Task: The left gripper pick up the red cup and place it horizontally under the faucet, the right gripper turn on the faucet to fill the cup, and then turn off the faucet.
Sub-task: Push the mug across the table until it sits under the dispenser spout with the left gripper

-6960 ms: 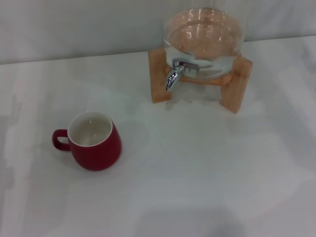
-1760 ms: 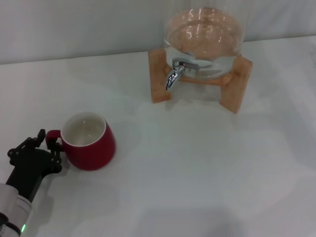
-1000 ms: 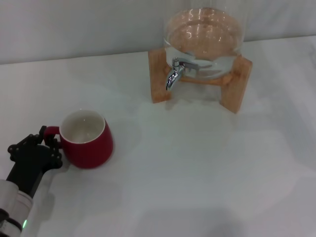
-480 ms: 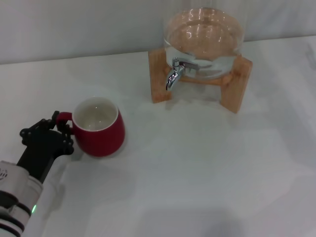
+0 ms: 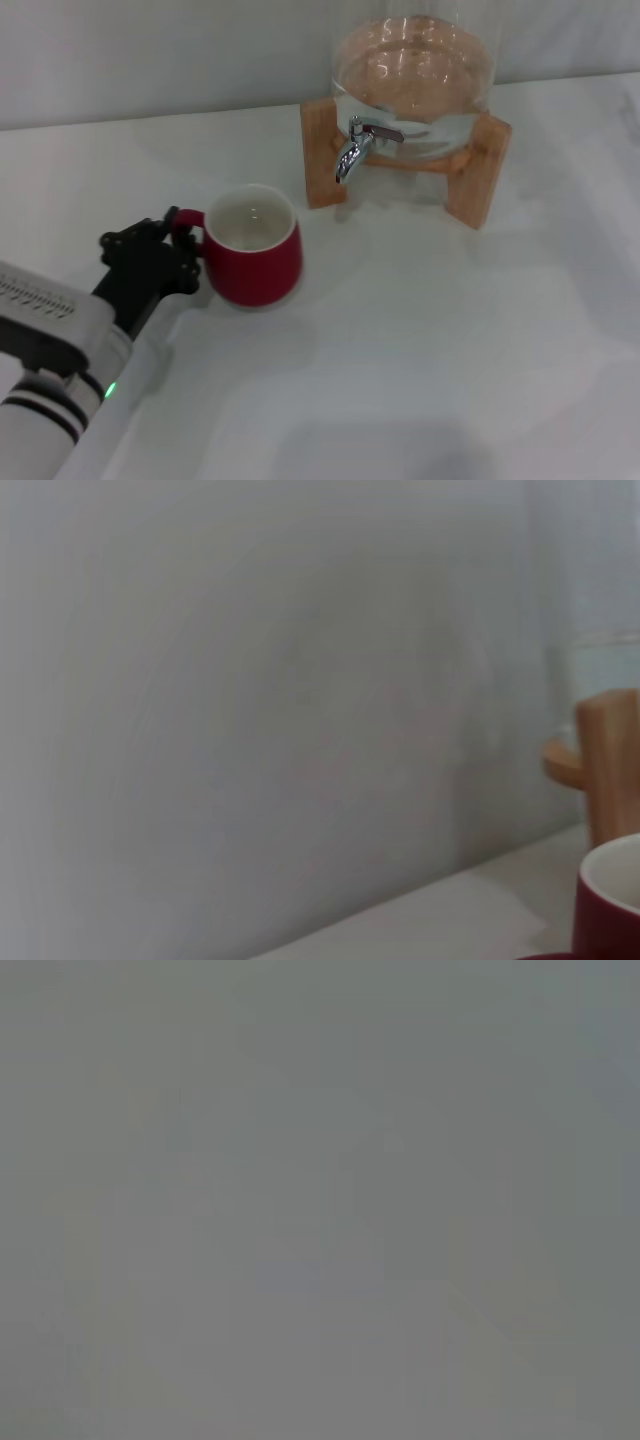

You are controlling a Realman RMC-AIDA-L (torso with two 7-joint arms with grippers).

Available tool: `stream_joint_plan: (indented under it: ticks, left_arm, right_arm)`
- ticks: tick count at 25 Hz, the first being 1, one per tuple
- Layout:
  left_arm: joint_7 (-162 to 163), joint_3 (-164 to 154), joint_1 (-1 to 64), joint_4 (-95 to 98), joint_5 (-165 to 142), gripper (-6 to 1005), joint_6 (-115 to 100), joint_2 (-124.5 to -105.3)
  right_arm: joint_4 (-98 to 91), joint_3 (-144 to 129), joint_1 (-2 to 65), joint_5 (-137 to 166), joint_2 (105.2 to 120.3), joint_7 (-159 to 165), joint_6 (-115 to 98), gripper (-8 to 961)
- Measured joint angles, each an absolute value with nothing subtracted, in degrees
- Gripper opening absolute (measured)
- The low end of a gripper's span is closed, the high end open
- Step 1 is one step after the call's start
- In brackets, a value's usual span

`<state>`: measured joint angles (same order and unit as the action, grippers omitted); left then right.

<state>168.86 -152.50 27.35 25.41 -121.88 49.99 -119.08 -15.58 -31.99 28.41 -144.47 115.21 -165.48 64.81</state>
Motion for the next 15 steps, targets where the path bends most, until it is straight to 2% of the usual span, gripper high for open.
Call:
stream_joint_plan:
  ticks: [15]
  left_arm:
    - [169.78, -153.28, 32.33, 28.53, -123.88, 97, 42.93, -118.5]
  right_arm:
    - [-15.11, -32.61, 28.29, -144.49, 115.23, -165.65, 65.22, 641]
